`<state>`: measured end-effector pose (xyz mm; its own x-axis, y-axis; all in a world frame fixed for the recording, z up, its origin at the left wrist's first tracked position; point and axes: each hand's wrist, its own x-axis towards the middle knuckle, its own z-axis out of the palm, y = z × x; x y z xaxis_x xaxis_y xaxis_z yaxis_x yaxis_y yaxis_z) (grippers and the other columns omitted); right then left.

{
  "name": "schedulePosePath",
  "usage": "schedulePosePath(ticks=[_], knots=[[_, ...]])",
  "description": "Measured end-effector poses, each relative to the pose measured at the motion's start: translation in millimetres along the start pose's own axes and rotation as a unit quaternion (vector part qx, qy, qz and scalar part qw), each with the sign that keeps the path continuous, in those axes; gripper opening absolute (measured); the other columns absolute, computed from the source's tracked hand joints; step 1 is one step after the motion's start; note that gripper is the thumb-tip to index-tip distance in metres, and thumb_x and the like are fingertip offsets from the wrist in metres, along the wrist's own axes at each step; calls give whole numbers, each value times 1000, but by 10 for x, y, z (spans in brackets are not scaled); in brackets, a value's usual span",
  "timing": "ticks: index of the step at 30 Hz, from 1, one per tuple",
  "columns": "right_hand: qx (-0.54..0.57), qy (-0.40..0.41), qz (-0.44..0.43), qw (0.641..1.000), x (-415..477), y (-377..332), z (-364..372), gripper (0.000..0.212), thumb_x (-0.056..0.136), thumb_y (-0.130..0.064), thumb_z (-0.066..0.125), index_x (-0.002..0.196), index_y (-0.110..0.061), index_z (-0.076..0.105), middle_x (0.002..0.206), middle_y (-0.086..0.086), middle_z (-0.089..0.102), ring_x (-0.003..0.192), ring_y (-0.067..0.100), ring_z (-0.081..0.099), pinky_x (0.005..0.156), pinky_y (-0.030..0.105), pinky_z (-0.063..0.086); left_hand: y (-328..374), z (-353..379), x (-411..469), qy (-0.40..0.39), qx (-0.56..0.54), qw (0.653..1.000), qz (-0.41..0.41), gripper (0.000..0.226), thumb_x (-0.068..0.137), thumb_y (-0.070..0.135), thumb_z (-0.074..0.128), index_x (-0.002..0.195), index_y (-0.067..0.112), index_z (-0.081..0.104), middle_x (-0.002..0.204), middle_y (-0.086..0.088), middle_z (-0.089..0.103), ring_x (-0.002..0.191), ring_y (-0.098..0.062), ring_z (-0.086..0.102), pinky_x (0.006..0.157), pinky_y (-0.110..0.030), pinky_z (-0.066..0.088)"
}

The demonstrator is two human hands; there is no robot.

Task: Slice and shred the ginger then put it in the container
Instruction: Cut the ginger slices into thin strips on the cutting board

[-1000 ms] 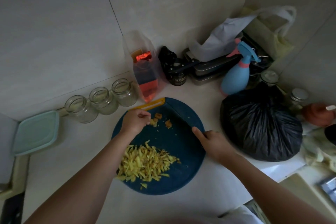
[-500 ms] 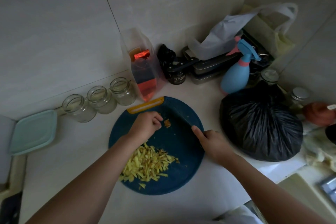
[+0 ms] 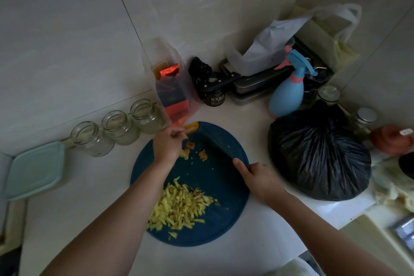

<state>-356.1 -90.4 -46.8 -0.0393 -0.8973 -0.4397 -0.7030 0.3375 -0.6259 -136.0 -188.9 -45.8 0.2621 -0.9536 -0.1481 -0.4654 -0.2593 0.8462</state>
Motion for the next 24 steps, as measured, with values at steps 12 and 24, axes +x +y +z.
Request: schedulePosePath(ticks=[12,24], knots=[[-6,4,0,1000,15,10,22,77,91,-67,29,79,0,64,71,11,57,65,19,55,55,29,38,-92,-155,165,-158,60,985,22,13,92,2,57,97,13,62,79,5,61,67,-7,57,58,-13,47],[-1,8,0,1000,3,0,21,73,92,-67,29,75,-3,61,70,11,57,65,20,56,56,31,38,-20,-191,277,-258,243,925,137,20,82,12,74,101,8,70,88,3,63,78,-8,58,61,-4,40]])
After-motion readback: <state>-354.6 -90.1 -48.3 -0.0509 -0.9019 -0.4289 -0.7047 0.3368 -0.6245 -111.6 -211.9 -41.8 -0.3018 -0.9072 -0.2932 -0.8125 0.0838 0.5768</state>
